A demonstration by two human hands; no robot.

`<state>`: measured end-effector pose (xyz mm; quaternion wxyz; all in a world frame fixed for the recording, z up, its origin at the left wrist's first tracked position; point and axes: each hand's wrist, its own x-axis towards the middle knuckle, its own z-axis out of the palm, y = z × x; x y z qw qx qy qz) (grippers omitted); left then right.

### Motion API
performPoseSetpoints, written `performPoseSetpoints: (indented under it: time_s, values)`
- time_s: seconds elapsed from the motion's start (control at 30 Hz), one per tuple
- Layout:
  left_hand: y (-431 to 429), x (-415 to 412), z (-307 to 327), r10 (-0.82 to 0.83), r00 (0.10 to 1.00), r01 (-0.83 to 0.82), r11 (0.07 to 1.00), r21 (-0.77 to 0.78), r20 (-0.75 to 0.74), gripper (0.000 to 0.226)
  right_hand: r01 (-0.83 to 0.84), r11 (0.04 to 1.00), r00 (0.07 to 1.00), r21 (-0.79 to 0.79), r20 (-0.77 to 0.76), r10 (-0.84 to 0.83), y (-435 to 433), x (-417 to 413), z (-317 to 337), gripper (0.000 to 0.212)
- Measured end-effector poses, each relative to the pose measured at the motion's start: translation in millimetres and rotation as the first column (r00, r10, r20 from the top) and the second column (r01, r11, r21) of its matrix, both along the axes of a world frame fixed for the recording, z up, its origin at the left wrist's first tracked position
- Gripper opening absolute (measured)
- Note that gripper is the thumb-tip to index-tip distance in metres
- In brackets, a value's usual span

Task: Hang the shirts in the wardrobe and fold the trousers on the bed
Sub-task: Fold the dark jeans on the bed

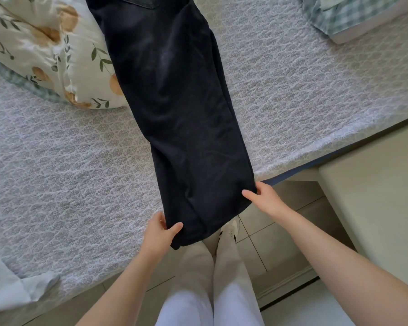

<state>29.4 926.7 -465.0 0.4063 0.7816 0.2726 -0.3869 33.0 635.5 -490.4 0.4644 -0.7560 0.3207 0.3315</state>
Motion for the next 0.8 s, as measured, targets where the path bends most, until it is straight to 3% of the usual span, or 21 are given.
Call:
performPoseSetpoints:
  time_s: [0.1, 0.2, 0.3, 0.37, 0.43, 0.53, 0.63, 0.8]
  values:
    - [-4, -6, 6, 0.068, 0.995, -0.077, 0.991, -0.114, -0.077, 0.028, 0.153, 0.985, 0.987, 0.082, 0.046, -0.157, -8, -5, 14, 0.024]
    - [-7, -11, 6, 0.012, 0.992, -0.035, 0.982, -0.185, -0.127, 0.02, 0.155, 0.975, 0.984, 0.159, 0.064, -0.166, -21, -16, 19, 0.024]
    - [-10, -14, 6, -0.128, 0.983, 0.102, 0.976, -0.192, -0.13, 0.029, 0.01, 0.972, 0.997, 0.233, -0.078, 0.008, -35, -31, 17, 0.028]
    - [-12, -17, 9, -0.155, 0.977, 0.123, 0.97, -0.212, -0.144, 0.032, -0.164, 0.954, 0.966, 0.249, -0.157, 0.207, -41, -38, 16, 0.026]
    - [-14, -22, 12, -0.167, 0.973, 0.123, 0.959, -0.254, -0.16, 0.039, -0.239, 0.926, 0.934, 0.292, -0.193, 0.301, -45, -40, 23, 0.028]
    - [-15, -33, 12, -0.186, 0.966, 0.128, 0.949, -0.289, -0.182, 0.041, -0.136, 0.923, 0.95, 0.361, -0.215, 0.224, -48, -45, 37, 0.026]
    - [-17, -42, 15, -0.152, 0.972, 0.1, 0.958, -0.269, -0.181, 0.036, -0.102, 0.941, 0.961, 0.324, -0.214, 0.178, -45, -50, 47, 0.024]
    - [-21, -44, 33, 0.063, 0.979, -0.095, 0.982, -0.161, -0.195, 0.042, -0.084, 0.969, 0.988, 0.231, -0.105, 0.111, -42, -53, 53, 0.029]
